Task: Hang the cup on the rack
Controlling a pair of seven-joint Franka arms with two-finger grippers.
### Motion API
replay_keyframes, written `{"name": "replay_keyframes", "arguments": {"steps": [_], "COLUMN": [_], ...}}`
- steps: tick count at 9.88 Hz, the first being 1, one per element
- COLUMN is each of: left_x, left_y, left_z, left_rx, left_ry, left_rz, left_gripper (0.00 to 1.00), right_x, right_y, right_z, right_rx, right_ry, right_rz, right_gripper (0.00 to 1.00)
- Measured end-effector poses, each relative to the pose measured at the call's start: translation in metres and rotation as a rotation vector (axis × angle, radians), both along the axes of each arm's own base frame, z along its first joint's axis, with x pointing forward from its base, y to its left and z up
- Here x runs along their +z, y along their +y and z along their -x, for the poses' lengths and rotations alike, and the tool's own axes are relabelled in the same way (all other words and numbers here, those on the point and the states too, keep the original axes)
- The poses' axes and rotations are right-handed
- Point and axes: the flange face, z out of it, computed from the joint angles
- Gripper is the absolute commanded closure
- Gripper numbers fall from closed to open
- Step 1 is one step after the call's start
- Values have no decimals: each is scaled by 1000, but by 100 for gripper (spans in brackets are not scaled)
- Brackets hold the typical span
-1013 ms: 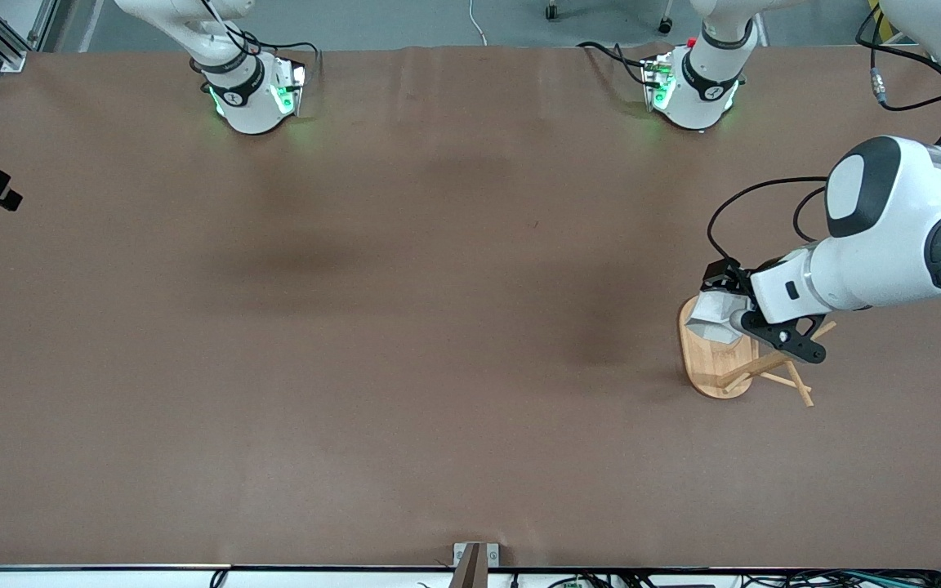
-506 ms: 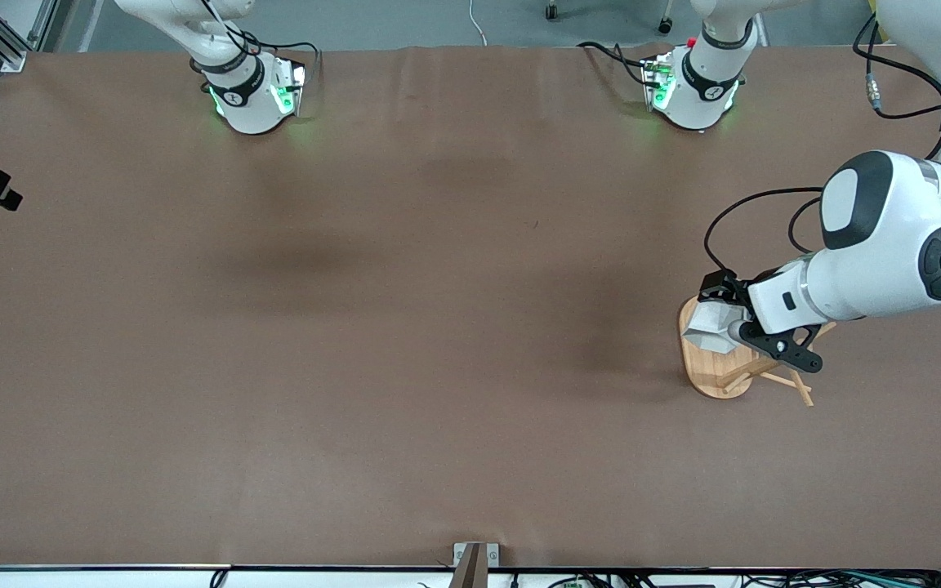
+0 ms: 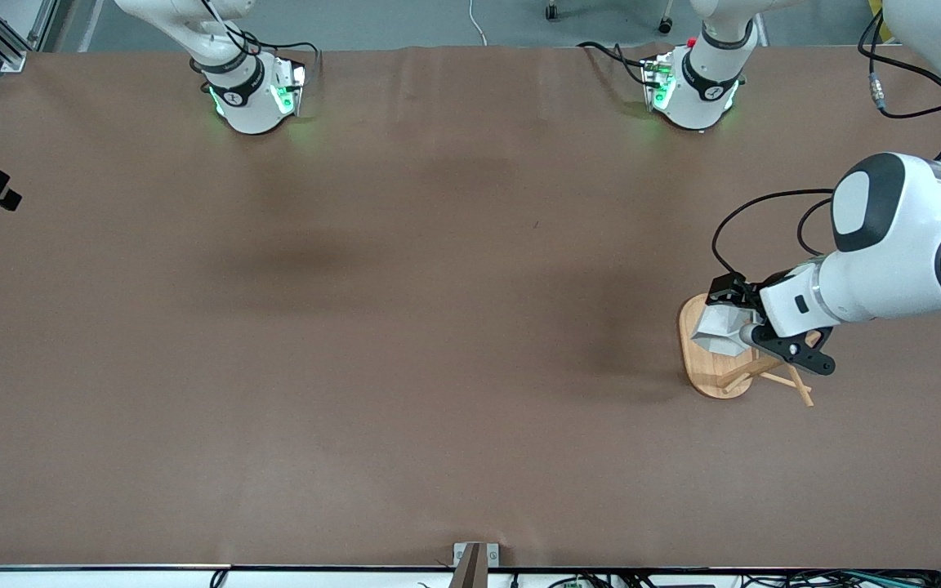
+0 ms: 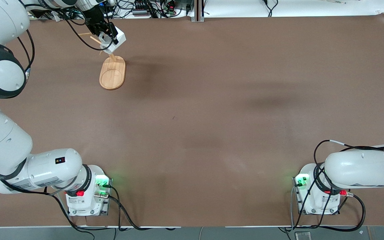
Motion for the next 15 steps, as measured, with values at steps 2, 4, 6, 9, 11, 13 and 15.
{"name": "replay_keyframes", "arguments": {"steps": [2, 4, 6, 9, 11, 13, 15], "left_x": [-2, -3, -2, 13, 47, 93, 142], "left_y": [0, 1, 10, 16, 14, 11, 24], "left_z": [0, -3, -5, -8, -2, 15, 28], "left_rx": [0, 5, 23, 41, 116, 167, 198], "left_ry": [2, -9, -15, -42, -66, -92, -167], "left_rz": [1, 3, 4, 2, -22, -55, -88], "left_gripper": [1, 0, 0, 0, 0, 0, 0], "right_x": [0, 0, 0, 0, 0, -1, -1], "right_y": [0, 0, -1, -1, -1, -2, -2], "right_z": [0, 0, 0, 0, 0, 0, 0], "right_rx": [0, -1, -1, -1, -1, -3, -4], "right_ry": [0, 0, 0, 1, 1, 2, 3], "right_rz": [0, 0, 0, 0, 0, 0, 0], "right_gripper": [0, 0, 0, 0, 0, 0, 0]}}
